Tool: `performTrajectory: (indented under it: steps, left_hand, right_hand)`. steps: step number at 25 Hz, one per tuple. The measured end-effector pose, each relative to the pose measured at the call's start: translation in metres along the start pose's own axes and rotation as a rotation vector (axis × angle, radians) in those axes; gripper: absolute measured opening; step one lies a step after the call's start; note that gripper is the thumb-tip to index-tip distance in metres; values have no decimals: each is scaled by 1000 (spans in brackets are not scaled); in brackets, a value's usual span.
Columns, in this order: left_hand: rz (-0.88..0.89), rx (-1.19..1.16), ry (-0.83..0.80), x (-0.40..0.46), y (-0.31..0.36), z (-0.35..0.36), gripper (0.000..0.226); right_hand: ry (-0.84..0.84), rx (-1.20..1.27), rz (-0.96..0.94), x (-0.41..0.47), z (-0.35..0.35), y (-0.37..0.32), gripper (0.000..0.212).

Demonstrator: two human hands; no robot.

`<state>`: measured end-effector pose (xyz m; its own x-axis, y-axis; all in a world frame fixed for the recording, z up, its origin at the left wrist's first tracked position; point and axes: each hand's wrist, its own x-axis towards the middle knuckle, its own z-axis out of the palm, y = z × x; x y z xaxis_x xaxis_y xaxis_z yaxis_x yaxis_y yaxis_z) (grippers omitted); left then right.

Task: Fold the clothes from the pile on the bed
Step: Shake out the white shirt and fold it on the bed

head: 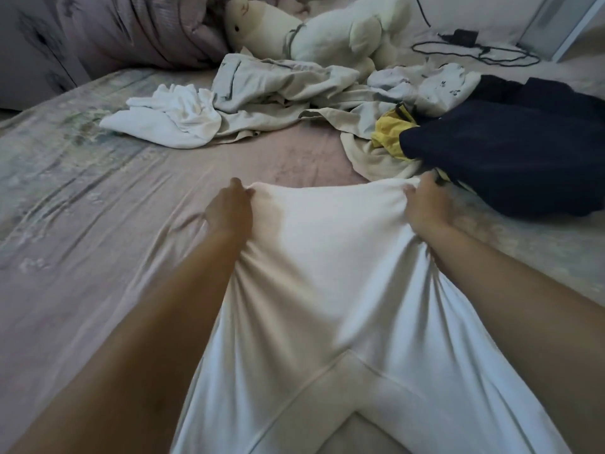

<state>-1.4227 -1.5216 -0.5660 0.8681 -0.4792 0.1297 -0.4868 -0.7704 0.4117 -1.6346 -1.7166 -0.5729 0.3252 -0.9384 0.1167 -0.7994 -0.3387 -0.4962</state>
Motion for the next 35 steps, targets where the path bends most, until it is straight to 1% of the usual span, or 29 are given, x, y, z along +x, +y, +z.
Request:
performTrajectory:
  steps: [1, 2, 3, 4, 5, 6, 7, 8, 9, 10, 11, 12, 14, 15, 17, 18, 20, 21, 22, 23, 24, 25, 26, 27, 28, 30, 31, 33, 35]
  left_hand:
    - [45, 129, -14, -1, -1, 7, 35]
    - [65, 204, -27, -2, 1, 10, 36]
    - [60, 241, -33, -2, 5, 8, 38]
    - [54, 251, -25, -2, 9, 4, 42]
    - [82, 236, 18, -5, 12, 0, 49]
    - [158, 202, 73, -11, 16, -5, 55]
    - [274, 179, 81, -21, 19, -8, 61]
    - [403, 185, 23, -36, 23, -9, 65]
    - [514, 216, -76, -55, 24, -6, 65]
    - [582, 270, -187, -75, 24, 0, 63]
    - [609, 342, -290, -91, 20, 9, 64]
    - [615, 395, -352, -103, 15, 18, 68]
    - [591, 422, -365, -111, 7, 33, 76]
    - [575, 417, -345, -108, 6, 34, 73]
    - [569, 403, -309, -104, 10, 23, 67]
    - [592, 375, -277, -112, 15, 13, 69]
    - [704, 279, -218, -153, 18, -2, 73]
    - [773, 235, -227, -180, 13, -4, 71]
    - [846, 224, -245, -210, 5, -5, 69]
    - [910, 259, -248, -235, -7, -3, 68]
    - [932, 322, -255, -251, -15, -2, 67]
    - [919, 362, -260, -259, -18, -1, 66]
    - [893, 362, -265, -261, -13, -1, 66]
    - [885, 334, -256, -263, -1, -4, 67]
    - [901, 308, -275, -268, 16, -11, 69]
    - [985, 245, -273, -282, 50, -14, 72]
    - [1017, 205, -280, -293, 66, -14, 75]
    - [1005, 140, -413, -319, 95, -7, 83]
    - [935, 171, -580, -349, 118, 3, 85]
  right_hand:
    - [-20, -135, -66, -3, 5, 1, 33]
    - [-33, -251, -111, -4, 9, 2, 34]
    - [-29, -315, -131, -7, 10, 2, 37]
    - [17, -334, -157, -9, 8, -1, 42]
    - [90, -336, -206, -13, 4, -6, 47]
    - [151, -309, -290, -20, -2, -12, 51]
    - [122, -266, -389, -31, -10, -18, 52]
    - [17, -220, -479, -44, -16, -22, 54]
    - [-137, -183, -525, -60, -19, -20, 56]
    - [-308, -195, -525, -75, -18, -15, 59]
    - [-455, -287, -507, -88, -15, -8, 60]
    - [-525, -400, -502, -94, -9, 3, 61]
    - [-511, -536, -492, -96, 6, 19, 63]
    - [-481, -556, -482, -94, 8, 20, 64]
    - [-384, -518, -499, -99, 2, 14, 66]
    - [-354, -488, -525, -109, -10, 11, 64]
    - [-296, -408, -546, -135, -30, 23, 58]
    - [-266, -361, -515, -148, -41, 38, 56]
    - [-251, -325, -425, -160, -58, 56, 55]
    - [-244, -287, -277, -165, -70, 81, 54]
    - [-241, -256, -101, -166, -80, 107, 53]
    - [-236, -237, 53, -168, -92, 129, 54]
    - [-249, -210, 121, -169, -102, 144, 59]
    - [-286, -152, 110, -171, -109, 151, 59]
    - [-323, -100, 77, -175, -114, 152, 51]
    - [-348, -3, 59, -182, -120, 149, 25]
    - [-336, 46, 58, -183, -122, 148, 18]
    - [-304, 193, 90, -182, -128, 146, 17]
    - [-247, 402, 201, -179, -139, 156, 10]
